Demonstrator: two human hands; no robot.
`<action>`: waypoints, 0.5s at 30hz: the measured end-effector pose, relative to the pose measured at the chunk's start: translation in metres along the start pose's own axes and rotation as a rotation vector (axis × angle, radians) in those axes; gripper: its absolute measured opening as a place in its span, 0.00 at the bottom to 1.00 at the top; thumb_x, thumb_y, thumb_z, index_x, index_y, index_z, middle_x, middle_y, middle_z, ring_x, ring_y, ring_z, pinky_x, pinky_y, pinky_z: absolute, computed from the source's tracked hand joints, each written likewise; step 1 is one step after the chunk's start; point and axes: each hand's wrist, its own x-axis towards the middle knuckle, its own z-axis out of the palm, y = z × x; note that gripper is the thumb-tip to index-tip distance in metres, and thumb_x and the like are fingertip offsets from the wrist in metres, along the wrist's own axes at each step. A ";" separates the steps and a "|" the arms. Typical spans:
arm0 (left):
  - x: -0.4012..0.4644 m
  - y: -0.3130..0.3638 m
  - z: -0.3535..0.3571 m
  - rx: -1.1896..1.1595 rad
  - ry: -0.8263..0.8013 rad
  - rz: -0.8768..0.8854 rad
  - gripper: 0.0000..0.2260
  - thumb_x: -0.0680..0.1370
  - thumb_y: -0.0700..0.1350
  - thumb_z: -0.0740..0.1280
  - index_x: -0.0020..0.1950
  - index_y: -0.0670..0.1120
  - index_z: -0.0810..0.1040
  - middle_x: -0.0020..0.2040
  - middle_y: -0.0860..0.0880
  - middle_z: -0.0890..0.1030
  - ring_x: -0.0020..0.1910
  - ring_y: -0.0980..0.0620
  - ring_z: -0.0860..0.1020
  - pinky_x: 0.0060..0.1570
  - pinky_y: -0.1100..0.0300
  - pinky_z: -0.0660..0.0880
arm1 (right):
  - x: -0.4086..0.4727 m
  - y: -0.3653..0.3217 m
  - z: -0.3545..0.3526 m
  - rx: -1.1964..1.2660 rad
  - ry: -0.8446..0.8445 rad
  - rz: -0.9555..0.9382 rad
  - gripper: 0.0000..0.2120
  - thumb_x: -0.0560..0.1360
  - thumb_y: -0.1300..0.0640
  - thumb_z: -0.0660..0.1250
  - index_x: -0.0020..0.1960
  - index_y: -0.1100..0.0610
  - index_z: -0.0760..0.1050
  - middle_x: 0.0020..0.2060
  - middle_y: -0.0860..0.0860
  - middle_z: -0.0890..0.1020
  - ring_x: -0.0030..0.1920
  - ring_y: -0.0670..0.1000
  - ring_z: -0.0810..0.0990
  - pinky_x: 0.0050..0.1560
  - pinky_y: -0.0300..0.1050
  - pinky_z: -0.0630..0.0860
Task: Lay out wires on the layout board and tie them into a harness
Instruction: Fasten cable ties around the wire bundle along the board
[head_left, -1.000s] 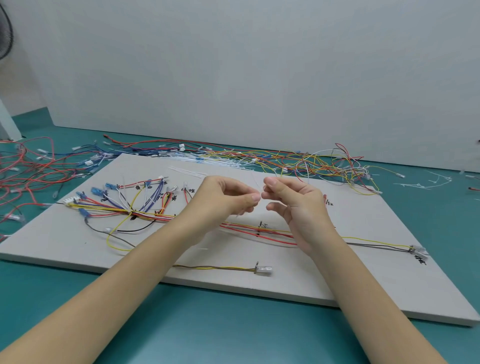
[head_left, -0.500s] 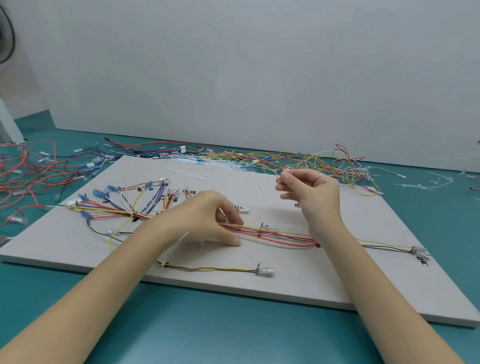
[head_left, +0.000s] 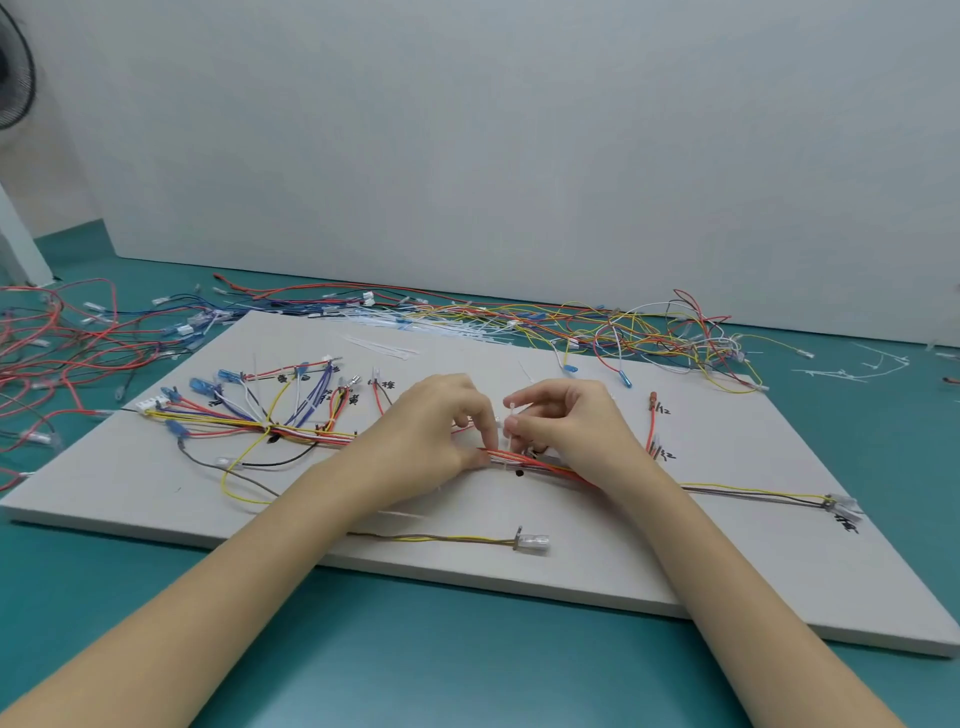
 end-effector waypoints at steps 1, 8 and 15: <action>-0.001 0.003 0.001 0.059 0.001 0.042 0.07 0.71 0.40 0.75 0.39 0.52 0.84 0.41 0.54 0.77 0.43 0.56 0.72 0.46 0.61 0.69 | 0.000 0.000 0.000 0.010 0.005 0.002 0.06 0.71 0.71 0.71 0.45 0.61 0.79 0.27 0.53 0.82 0.26 0.47 0.80 0.30 0.34 0.73; -0.008 0.004 0.007 0.077 -0.135 -0.039 0.12 0.65 0.62 0.74 0.44 0.58 0.84 0.45 0.60 0.72 0.49 0.62 0.71 0.49 0.64 0.69 | -0.003 -0.004 -0.001 0.095 0.037 0.065 0.03 0.73 0.69 0.69 0.46 0.65 0.79 0.31 0.56 0.83 0.28 0.50 0.82 0.32 0.39 0.74; -0.006 0.008 0.003 0.051 -0.145 -0.030 0.15 0.65 0.60 0.77 0.47 0.55 0.86 0.46 0.56 0.75 0.49 0.57 0.73 0.53 0.57 0.72 | -0.004 -0.008 -0.001 0.091 0.047 0.087 0.04 0.74 0.69 0.69 0.48 0.66 0.78 0.30 0.55 0.83 0.28 0.49 0.81 0.31 0.38 0.74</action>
